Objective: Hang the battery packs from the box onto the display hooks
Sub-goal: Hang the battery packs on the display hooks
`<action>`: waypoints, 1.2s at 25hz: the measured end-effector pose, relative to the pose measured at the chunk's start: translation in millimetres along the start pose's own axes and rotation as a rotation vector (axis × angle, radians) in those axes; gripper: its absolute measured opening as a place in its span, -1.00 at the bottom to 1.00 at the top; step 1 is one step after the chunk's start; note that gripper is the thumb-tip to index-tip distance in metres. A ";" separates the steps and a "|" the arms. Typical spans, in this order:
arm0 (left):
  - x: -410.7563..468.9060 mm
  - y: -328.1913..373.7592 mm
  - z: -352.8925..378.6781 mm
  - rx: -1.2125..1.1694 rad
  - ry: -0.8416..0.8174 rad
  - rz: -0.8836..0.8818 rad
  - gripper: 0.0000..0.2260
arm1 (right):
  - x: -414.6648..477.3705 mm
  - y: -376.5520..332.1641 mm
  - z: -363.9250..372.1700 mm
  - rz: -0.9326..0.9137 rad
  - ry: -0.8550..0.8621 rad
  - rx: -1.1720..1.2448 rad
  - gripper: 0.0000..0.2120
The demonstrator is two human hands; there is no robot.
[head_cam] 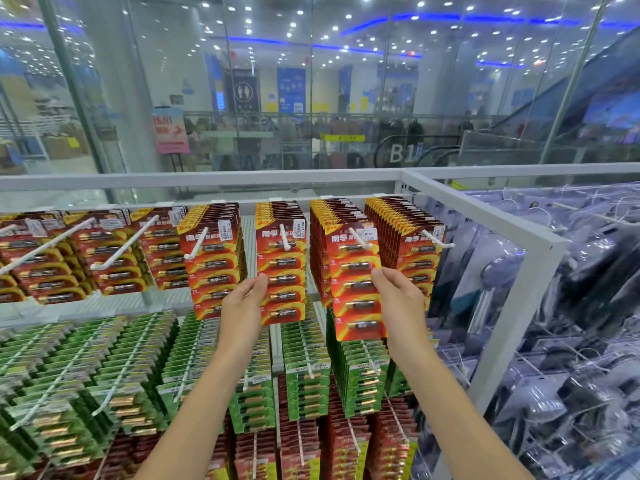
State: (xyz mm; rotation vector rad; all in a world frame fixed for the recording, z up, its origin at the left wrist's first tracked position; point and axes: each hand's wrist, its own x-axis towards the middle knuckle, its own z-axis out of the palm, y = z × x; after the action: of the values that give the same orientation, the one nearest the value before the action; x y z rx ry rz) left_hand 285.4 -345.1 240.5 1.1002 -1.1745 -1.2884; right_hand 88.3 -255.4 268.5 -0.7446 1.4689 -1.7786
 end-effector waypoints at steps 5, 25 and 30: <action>3.0 -6.9 -5.6 0.076 0.054 0.048 -0.80 | 38.2 18.1 15.2 -0.075 0.052 -0.055 -0.83; -184.8 -162.9 110.6 0.156 -0.340 -0.240 -0.82 | -134.4 164.2 -245.3 0.171 0.457 -0.080 -0.84; -238.2 -235.2 189.7 0.268 -0.609 -0.408 -0.81 | -190.0 193.5 -337.1 0.340 0.730 -0.132 -0.86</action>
State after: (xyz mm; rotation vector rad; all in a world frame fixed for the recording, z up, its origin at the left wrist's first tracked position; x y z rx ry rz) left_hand 85.0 -98.6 23.3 1.2218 -1.6635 -1.9094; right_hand -37.3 71.9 15.0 0.1413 2.0434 -1.7688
